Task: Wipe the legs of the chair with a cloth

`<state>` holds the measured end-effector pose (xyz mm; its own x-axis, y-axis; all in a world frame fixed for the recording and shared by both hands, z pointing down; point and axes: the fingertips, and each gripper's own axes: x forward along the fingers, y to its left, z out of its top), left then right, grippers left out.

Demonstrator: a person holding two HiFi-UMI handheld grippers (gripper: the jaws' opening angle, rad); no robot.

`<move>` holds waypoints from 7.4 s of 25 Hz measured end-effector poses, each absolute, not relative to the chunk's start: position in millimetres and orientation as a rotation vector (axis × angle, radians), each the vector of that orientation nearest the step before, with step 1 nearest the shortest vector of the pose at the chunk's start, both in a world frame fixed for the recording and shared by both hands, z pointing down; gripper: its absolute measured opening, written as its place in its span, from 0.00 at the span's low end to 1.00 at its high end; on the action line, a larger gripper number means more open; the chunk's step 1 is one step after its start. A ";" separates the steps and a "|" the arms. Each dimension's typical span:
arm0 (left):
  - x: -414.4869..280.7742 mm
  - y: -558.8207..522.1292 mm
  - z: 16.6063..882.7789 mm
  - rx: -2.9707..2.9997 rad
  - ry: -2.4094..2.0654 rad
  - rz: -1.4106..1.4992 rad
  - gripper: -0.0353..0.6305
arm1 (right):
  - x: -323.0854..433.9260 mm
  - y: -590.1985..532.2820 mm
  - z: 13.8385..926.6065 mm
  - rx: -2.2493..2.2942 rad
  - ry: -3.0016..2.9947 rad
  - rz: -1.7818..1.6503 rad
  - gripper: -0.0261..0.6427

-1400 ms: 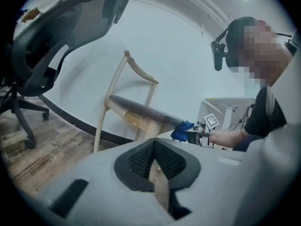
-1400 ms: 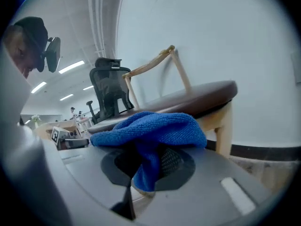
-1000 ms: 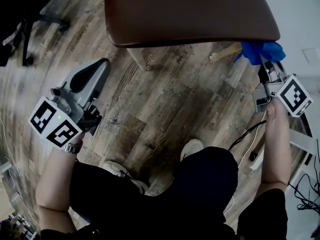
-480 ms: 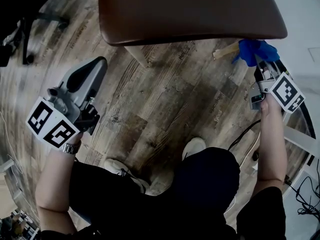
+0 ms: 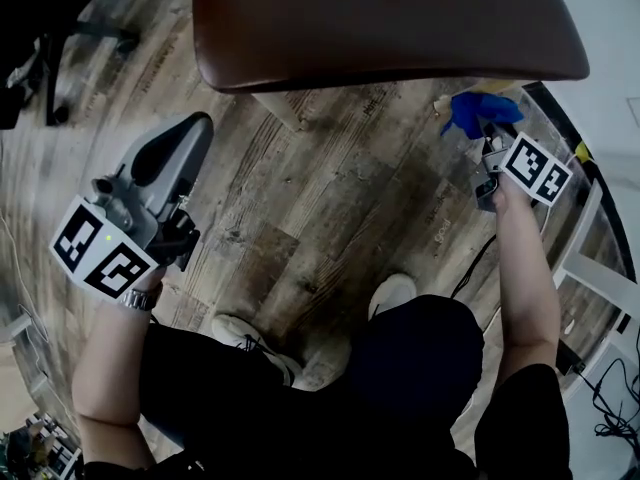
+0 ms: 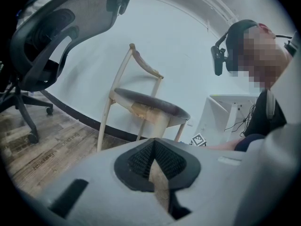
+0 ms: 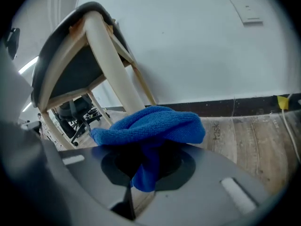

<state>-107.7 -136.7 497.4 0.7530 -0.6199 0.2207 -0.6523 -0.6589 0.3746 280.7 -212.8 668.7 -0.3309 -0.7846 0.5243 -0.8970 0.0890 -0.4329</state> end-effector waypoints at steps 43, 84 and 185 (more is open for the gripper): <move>-144.1 -127.1 477.7 2.498 -1.027 -0.006 0.05 | 280.8 -210.8 700.0 1.768 -2.111 1.005 0.14; -170.5 -97.3 408.5 2.393 -1.307 -0.070 0.05 | 206.2 -124.1 353.1 1.675 -2.689 0.603 0.14; -151.6 318.9 -175.0 2.398 -0.908 -0.166 0.05 | -41.1 346.2 -173.2 1.027 -2.832 0.883 0.13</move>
